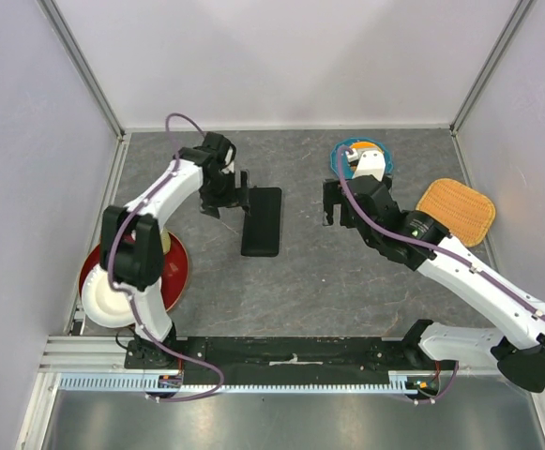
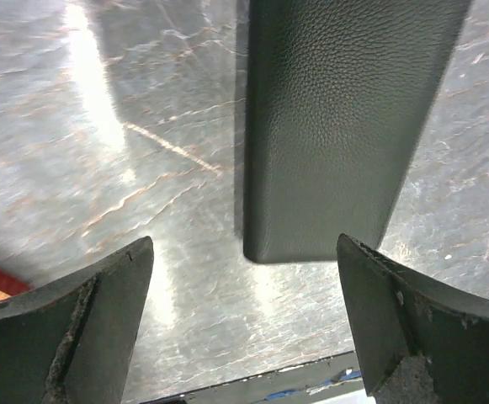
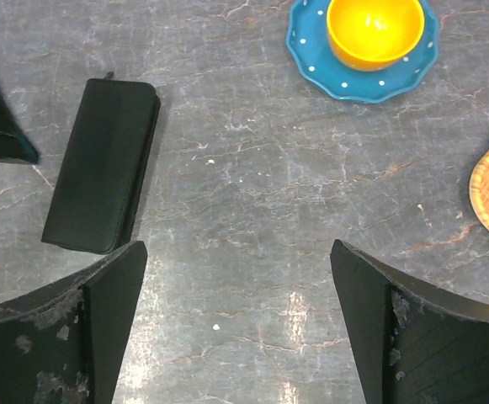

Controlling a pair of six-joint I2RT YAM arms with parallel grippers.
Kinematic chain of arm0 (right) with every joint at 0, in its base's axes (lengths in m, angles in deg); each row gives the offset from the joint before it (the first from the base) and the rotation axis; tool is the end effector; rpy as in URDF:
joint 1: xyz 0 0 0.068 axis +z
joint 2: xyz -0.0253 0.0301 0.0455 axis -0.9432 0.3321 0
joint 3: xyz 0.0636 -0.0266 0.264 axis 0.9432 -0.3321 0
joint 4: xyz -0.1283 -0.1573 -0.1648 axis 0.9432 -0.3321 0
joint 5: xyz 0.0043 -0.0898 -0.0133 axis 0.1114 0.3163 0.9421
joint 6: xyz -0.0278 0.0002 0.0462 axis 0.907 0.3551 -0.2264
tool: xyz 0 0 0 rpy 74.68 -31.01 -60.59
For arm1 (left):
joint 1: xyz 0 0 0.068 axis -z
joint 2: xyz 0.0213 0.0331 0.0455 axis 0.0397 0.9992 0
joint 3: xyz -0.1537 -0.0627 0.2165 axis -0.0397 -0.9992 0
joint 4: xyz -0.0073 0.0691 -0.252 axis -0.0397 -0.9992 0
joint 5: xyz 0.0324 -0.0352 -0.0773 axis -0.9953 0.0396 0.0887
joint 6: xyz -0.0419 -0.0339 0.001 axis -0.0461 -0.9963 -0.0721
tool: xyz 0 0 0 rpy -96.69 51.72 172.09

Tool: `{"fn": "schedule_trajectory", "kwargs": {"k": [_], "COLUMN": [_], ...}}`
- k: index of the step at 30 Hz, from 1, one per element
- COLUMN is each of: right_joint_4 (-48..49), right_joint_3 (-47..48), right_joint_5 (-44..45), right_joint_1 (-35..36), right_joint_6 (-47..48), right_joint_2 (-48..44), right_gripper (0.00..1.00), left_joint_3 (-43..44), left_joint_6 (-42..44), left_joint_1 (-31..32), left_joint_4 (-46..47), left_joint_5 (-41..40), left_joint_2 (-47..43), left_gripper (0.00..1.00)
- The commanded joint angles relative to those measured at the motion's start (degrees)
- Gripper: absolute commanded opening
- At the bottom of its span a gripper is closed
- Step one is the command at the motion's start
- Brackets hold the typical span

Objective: Sort the hair-cutting tools

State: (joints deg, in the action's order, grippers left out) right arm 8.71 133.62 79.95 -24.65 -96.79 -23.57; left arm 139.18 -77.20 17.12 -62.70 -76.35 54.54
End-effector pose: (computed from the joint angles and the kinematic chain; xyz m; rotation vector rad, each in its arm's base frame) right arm 0.1787 0.1573 0.3740 -0.0765 2.0595 0.1398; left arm 0.3662 -0.1351 0.2242 0.0157 2.8981 -0.3718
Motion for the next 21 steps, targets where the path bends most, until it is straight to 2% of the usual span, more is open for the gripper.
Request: {"fn": "schedule_trajectory", "kwargs": {"k": [1,7,14,18,21], "right_joint_4": [-1.11,-1.2,-1.81,-2.34,-2.6], "right_joint_3": [3.96,5.37,3.43,2.99,7.73], "right_joint_5": [3.61,5.37,13.54,17.4,17.58], "right_joint_1": [0.1,0.01,0.01,-0.34,-0.6], "right_joint_6": [-0.16,-4.02,-10.09,-11.58,-9.13], "right_joint_2": [0.36,1.06,-0.78,-4.9,-5.53], "right_gripper": [0.98,0.98,0.98,0.98,0.98], "left_joint_3": [-1.64,-5.5,-8.33,-3.07,1.94], "left_joint_6": [0.15,-0.03,0.85,-1.51,-2.93], "left_joint_1": [0.11,0.03,0.03,0.11,0.11], "left_joint_4": [-1.34,-0.47,-2.92,-4.14,-4.86], "left_joint_5": [-8.27,-3.53,-0.98,-0.61,-0.89], "left_joint_2": [-11.96,-20.75,-25.15,-27.27,-29.37], "left_gripper": [0.95,0.95,0.93,0.93,0.95]}}
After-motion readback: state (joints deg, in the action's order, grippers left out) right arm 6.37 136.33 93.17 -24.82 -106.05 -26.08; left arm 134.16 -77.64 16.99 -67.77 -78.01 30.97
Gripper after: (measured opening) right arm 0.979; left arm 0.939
